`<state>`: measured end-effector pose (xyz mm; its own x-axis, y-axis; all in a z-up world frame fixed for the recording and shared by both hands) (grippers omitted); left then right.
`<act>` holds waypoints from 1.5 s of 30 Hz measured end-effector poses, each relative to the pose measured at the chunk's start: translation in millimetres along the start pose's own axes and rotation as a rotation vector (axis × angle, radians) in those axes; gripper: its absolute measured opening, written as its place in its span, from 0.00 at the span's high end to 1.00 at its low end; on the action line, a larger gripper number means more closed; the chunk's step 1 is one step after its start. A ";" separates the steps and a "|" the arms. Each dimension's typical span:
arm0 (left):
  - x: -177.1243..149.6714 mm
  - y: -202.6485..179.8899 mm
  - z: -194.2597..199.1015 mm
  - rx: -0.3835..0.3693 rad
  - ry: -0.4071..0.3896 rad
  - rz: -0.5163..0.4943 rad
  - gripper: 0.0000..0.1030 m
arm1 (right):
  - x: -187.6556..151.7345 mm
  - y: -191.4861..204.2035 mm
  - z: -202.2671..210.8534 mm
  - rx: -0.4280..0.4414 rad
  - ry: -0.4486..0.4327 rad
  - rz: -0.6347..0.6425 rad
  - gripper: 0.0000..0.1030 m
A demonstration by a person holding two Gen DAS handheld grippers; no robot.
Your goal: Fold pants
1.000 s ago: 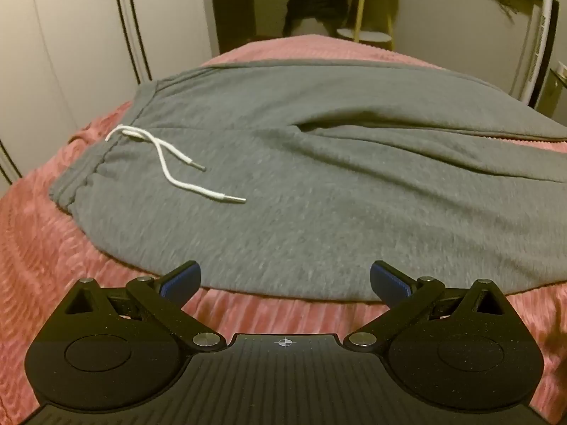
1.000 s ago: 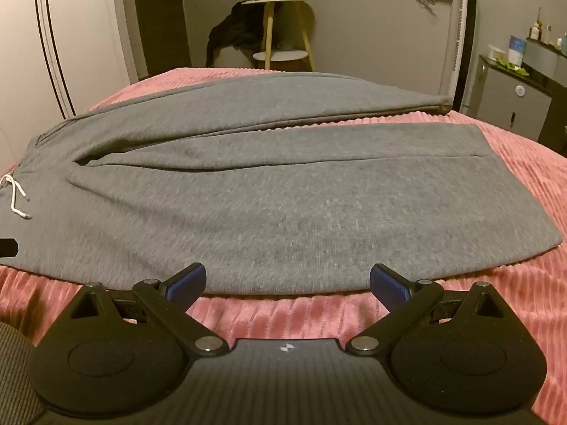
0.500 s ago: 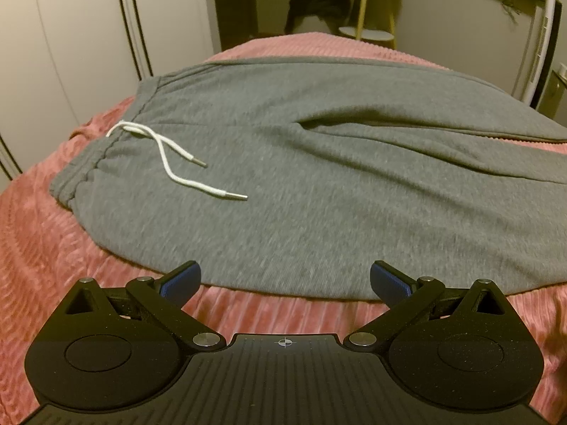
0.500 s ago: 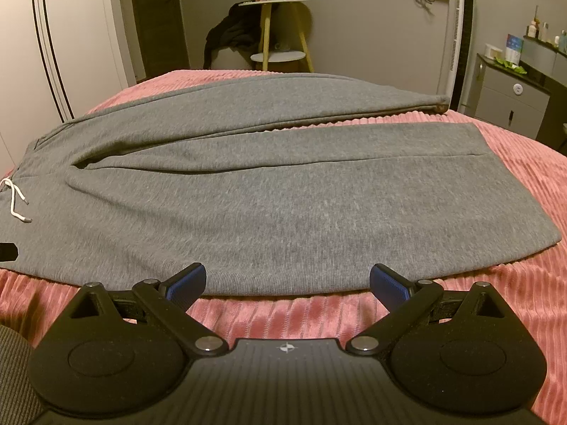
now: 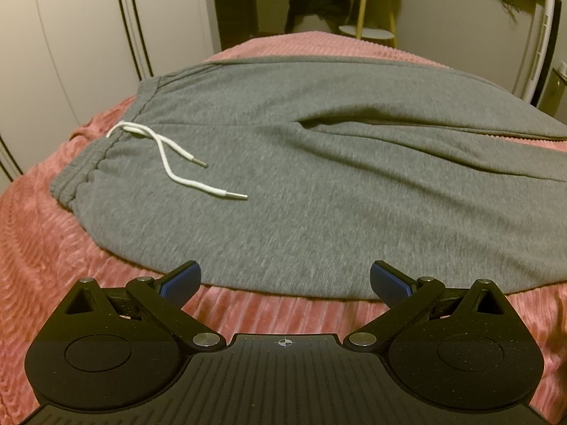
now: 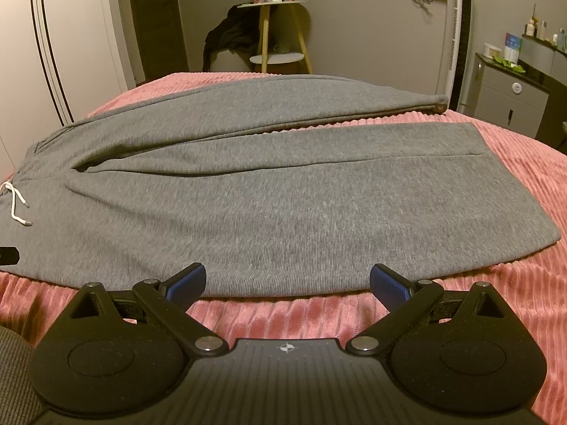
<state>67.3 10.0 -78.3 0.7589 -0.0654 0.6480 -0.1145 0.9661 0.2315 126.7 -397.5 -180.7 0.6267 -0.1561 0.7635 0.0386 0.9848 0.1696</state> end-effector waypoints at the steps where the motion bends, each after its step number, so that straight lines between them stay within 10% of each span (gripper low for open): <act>1: 0.0 -0.1 -0.1 0.000 0.000 0.000 0.00 | 0.0 -0.1 0.0 0.000 0.000 0.000 0.04; 45: -3.9 1.9 -0.8 -0.002 0.008 0.001 0.00 | 1.1 -2.7 -0.2 0.002 -0.008 -0.021 0.04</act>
<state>64.6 12.3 -80.9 0.7635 -0.0625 0.6427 -0.1141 0.9666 0.2295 127.4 -400.3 -180.4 0.6196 -0.1773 0.7646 0.0504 0.9811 0.1866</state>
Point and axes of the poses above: each gripper's, at about its wrist camera, not at the fingertips, and z roughly against the way its jaws point, y to its left, x to its top, the point moved 10 cm from there along -z, roughly the way its jaws point, and after that the axes turned 14 degrees about x, right-handed, at the moved point
